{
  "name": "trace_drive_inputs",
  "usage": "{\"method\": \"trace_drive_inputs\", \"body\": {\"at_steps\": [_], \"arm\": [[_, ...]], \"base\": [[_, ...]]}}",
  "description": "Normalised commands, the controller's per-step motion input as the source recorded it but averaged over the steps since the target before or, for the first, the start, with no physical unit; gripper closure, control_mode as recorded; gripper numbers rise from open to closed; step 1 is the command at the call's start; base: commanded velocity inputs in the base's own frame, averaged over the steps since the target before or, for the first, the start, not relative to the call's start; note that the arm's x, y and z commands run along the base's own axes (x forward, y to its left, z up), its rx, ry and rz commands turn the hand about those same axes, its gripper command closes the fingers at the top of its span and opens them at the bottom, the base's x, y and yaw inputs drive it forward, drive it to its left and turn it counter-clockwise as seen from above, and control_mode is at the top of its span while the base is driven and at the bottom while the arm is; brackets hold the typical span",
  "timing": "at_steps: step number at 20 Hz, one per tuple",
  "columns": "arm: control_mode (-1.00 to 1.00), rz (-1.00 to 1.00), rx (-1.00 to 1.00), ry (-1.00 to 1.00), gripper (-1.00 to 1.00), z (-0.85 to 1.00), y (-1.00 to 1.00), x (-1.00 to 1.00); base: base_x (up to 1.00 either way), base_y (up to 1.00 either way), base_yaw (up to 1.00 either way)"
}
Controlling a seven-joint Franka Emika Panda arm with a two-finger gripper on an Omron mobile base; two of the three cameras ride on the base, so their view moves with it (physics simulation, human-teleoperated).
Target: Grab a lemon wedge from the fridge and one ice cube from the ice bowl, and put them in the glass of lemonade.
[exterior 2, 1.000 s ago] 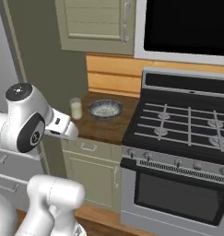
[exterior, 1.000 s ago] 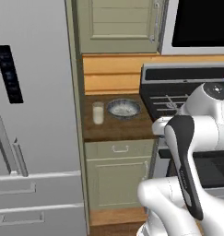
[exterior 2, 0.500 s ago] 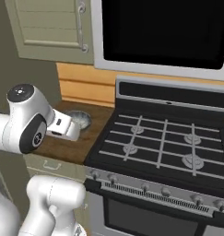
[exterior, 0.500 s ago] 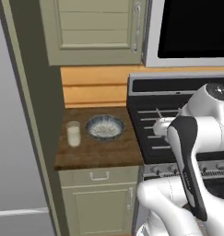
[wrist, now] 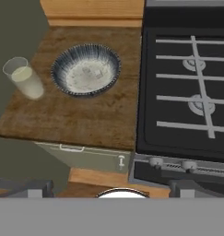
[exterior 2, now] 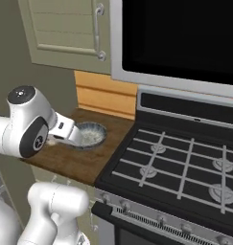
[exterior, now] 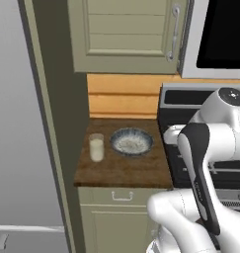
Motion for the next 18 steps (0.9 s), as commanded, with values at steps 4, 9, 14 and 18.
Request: {"method": "trace_drive_inputs", "body": {"at_steps": [4,9,14,18], "arm": [[1.0,0.0,0.0,0.0,-1.0,0.0,0.0,0.0],[1.0,0.0,0.0,0.0,-1.0,0.0,0.0,0.0],[1.0,0.0,0.0,0.0,-1.0,0.0,0.0,0.0],[-1.0,0.0,0.0,0.02,-1.0,-0.01,0.0,0.0]], "base": [[0.17,0.11,0.29],[0.46,0.14,0.3],[0.86,0.0,0.03],[0.34,-0.07,0.02]]}}
